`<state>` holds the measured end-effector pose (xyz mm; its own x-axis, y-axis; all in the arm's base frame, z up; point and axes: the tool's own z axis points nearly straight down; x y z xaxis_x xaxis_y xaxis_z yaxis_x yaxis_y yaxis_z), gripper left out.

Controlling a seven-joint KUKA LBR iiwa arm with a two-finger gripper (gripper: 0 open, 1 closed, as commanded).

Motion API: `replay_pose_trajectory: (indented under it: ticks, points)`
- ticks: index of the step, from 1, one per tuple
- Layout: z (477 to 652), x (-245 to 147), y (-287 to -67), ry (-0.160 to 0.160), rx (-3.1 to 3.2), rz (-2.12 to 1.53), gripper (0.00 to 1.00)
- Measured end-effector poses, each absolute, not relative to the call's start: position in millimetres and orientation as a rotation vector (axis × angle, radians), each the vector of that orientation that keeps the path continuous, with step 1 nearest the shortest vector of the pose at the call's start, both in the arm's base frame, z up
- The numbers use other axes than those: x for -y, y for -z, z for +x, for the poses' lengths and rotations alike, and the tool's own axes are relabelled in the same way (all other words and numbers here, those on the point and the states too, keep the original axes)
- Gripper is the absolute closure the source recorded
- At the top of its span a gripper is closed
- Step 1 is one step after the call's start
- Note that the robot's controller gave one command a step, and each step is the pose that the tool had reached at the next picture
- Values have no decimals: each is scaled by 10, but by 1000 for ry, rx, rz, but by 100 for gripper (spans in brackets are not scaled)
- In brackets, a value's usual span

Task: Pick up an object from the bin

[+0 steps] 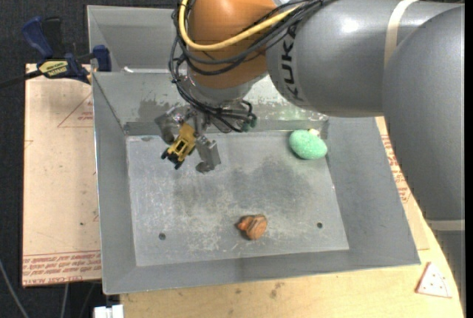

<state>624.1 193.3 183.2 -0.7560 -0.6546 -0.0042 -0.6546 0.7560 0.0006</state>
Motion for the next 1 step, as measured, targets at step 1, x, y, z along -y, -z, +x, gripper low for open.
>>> replay_pose_trajectory:
  ticks: [1]
  points:
    - [6275, -1932, -2226, -3, -2943, -1110, 100]
